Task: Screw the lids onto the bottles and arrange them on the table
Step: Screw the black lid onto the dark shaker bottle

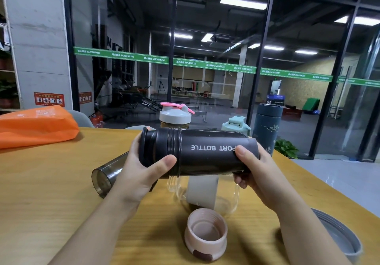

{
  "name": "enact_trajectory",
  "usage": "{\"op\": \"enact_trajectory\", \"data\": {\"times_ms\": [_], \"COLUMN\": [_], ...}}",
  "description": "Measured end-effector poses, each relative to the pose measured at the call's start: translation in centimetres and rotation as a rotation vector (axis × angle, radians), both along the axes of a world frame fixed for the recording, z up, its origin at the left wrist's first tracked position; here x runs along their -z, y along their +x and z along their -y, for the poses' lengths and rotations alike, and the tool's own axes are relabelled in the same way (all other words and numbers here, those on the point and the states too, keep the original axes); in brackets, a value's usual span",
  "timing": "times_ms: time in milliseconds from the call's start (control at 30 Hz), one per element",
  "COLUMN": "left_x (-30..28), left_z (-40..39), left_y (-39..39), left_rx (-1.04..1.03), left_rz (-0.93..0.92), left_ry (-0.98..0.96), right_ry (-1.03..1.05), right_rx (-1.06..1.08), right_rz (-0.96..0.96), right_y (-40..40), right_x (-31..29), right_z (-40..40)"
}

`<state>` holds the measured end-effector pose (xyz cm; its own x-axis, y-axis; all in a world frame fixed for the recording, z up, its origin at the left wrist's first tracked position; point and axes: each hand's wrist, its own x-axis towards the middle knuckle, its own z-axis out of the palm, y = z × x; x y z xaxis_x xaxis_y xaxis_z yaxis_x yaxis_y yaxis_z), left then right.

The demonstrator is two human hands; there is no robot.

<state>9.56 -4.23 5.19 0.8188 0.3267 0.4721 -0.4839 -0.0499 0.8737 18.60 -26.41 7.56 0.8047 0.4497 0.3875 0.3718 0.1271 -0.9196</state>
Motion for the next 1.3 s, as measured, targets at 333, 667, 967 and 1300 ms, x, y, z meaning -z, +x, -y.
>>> {"op": "enact_trajectory", "data": {"times_ms": [333, 667, 967, 1300], "left_x": [0.2, 0.4, 0.3, 0.1], "left_z": [0.1, 0.1, -0.2, 0.1], "left_y": [0.2, 0.6, 0.4, -0.2], "left_rx": [0.001, -0.020, -0.014, 0.008], "left_rz": [0.013, 0.028, 0.003, -0.010], "left_ry": [0.005, -0.011, -0.032, 0.057], "right_ry": [-0.079, -0.039, -0.041, -0.214], "right_rx": [-0.019, -0.190, -0.177, 0.152], "right_rz": [-0.008, -0.154, -0.073, 0.024], "right_y": [0.2, 0.3, 0.5, -0.2], "right_x": [0.1, -0.2, -0.7, -0.8], "right_z": [0.0, 0.3, 1.5, 1.1]}}
